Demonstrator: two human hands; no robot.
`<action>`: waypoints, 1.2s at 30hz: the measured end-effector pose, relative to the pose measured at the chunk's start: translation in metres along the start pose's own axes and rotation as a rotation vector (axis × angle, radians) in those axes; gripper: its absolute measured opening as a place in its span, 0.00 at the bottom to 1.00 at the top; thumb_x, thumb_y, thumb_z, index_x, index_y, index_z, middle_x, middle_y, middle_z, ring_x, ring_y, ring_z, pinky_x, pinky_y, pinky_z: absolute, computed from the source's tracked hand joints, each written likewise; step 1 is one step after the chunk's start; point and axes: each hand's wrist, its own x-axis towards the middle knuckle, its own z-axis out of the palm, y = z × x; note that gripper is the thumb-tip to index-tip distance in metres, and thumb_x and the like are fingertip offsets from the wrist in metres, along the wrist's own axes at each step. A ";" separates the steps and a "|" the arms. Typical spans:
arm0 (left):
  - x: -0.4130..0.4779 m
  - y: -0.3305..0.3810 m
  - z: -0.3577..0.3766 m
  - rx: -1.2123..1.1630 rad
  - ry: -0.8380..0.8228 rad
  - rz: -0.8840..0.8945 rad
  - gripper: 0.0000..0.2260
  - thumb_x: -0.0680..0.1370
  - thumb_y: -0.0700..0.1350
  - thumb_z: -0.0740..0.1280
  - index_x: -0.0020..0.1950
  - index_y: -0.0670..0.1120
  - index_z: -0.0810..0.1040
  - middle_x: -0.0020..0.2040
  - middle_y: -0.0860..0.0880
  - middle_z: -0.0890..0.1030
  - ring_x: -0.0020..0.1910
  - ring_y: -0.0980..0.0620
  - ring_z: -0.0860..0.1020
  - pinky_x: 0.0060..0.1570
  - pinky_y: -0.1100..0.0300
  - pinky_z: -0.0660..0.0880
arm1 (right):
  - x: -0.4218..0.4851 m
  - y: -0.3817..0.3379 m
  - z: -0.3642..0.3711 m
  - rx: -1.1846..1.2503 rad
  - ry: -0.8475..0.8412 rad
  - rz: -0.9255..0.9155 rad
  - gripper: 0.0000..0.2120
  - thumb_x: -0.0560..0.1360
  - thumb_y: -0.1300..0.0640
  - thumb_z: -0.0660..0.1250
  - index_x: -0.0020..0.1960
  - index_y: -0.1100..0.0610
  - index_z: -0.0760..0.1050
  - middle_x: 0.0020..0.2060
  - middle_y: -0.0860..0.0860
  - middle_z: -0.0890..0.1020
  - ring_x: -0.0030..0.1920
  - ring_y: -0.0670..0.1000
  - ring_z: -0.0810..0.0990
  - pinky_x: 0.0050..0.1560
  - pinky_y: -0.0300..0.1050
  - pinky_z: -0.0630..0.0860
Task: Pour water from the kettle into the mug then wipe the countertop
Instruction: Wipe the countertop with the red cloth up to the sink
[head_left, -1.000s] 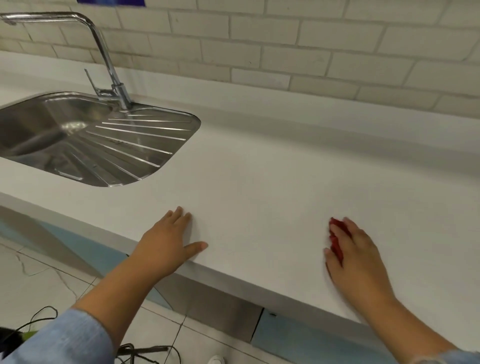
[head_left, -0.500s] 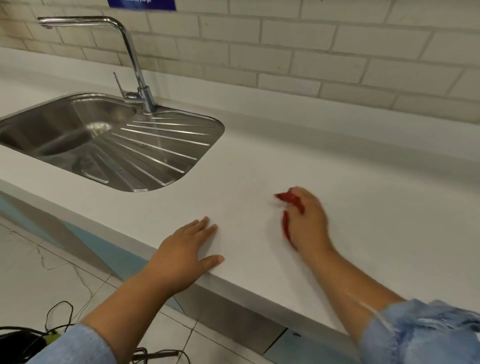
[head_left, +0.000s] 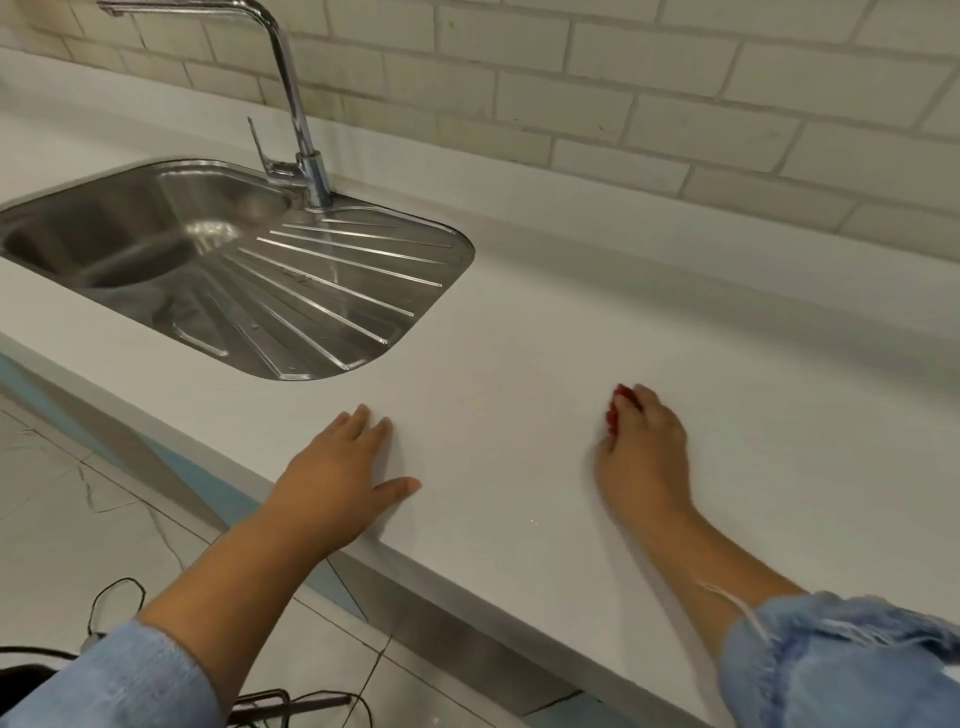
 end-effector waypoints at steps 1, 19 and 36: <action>0.000 0.000 0.000 0.003 -0.005 -0.002 0.37 0.73 0.67 0.57 0.76 0.52 0.49 0.78 0.50 0.48 0.77 0.48 0.49 0.73 0.50 0.55 | 0.004 -0.017 0.009 0.030 -0.012 -0.055 0.21 0.76 0.62 0.58 0.69 0.62 0.68 0.71 0.58 0.67 0.68 0.60 0.65 0.72 0.44 0.56; 0.014 -0.025 -0.009 -0.072 -0.035 0.061 0.30 0.74 0.63 0.61 0.74 0.62 0.55 0.77 0.58 0.51 0.76 0.53 0.51 0.73 0.55 0.53 | 0.110 0.062 -0.006 -0.101 -0.022 0.278 0.20 0.76 0.57 0.58 0.65 0.64 0.70 0.70 0.60 0.66 0.68 0.63 0.65 0.71 0.52 0.60; 0.016 -0.029 -0.009 -0.040 -0.063 0.081 0.31 0.74 0.64 0.59 0.74 0.62 0.52 0.77 0.58 0.49 0.76 0.53 0.49 0.73 0.53 0.53 | 0.068 -0.032 -0.036 0.952 -0.177 0.184 0.19 0.74 0.68 0.57 0.56 0.52 0.79 0.53 0.50 0.84 0.50 0.55 0.82 0.53 0.49 0.79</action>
